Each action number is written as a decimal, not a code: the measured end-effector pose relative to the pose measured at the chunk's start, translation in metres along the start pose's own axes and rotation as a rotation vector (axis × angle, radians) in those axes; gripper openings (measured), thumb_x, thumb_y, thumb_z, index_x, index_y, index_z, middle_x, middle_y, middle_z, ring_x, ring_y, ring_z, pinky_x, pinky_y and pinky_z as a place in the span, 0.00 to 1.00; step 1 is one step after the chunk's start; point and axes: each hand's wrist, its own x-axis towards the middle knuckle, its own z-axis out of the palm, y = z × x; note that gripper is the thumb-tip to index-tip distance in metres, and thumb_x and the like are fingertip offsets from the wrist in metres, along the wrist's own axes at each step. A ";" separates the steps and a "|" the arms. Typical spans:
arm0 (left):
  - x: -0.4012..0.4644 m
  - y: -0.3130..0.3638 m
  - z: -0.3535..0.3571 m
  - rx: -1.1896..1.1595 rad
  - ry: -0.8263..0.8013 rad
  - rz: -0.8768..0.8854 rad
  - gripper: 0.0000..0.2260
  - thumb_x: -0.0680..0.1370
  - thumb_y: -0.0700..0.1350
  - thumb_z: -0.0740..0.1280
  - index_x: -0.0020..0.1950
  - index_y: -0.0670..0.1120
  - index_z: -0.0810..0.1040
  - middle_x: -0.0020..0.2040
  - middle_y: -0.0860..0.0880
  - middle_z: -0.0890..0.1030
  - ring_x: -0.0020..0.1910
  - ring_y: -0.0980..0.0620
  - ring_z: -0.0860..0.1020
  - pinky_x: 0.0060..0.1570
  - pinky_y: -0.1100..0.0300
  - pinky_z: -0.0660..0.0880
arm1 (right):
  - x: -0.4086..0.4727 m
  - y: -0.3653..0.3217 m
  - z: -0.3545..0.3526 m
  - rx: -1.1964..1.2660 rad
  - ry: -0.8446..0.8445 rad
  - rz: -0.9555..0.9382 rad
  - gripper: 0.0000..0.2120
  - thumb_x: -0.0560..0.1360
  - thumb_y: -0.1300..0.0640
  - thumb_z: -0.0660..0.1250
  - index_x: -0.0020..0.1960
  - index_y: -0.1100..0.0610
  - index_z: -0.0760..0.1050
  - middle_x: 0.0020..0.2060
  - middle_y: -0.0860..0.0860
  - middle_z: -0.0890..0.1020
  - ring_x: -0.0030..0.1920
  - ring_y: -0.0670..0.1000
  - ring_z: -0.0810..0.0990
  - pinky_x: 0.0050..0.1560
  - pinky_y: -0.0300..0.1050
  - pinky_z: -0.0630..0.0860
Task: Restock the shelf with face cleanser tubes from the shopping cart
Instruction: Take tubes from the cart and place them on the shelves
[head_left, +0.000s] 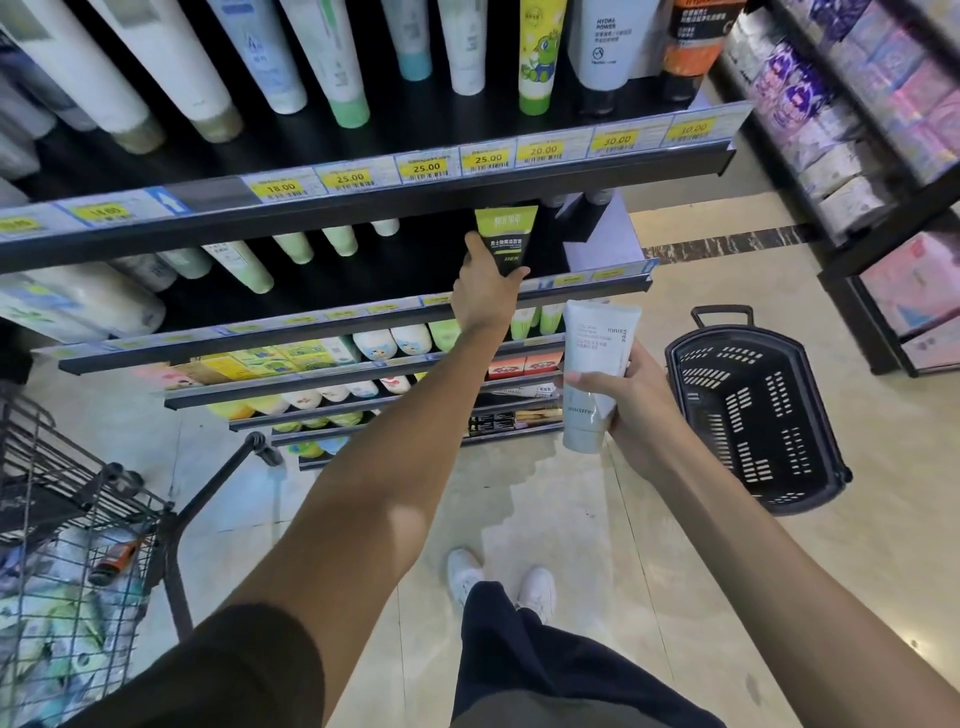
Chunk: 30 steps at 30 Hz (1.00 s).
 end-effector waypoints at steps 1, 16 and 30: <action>-0.001 -0.001 -0.001 0.016 -0.004 0.004 0.30 0.75 0.56 0.76 0.64 0.43 0.65 0.54 0.41 0.82 0.50 0.37 0.83 0.42 0.44 0.81 | -0.001 0.001 0.001 0.017 -0.001 0.001 0.28 0.70 0.67 0.77 0.65 0.46 0.75 0.58 0.50 0.85 0.61 0.62 0.82 0.54 0.61 0.83; 0.006 -0.110 -0.105 0.522 -0.092 0.215 0.27 0.76 0.62 0.71 0.64 0.43 0.76 0.57 0.43 0.81 0.59 0.40 0.78 0.59 0.46 0.72 | 0.006 0.005 0.077 -0.045 -0.140 -0.028 0.32 0.66 0.64 0.80 0.67 0.57 0.72 0.54 0.55 0.82 0.57 0.57 0.81 0.50 0.53 0.81; 0.035 -0.214 -0.160 0.559 -0.084 0.358 0.19 0.78 0.53 0.72 0.61 0.40 0.79 0.56 0.42 0.78 0.60 0.40 0.75 0.56 0.45 0.76 | 0.105 0.003 0.201 -0.245 -0.054 -0.360 0.34 0.65 0.71 0.79 0.65 0.53 0.72 0.60 0.48 0.83 0.61 0.47 0.80 0.55 0.49 0.82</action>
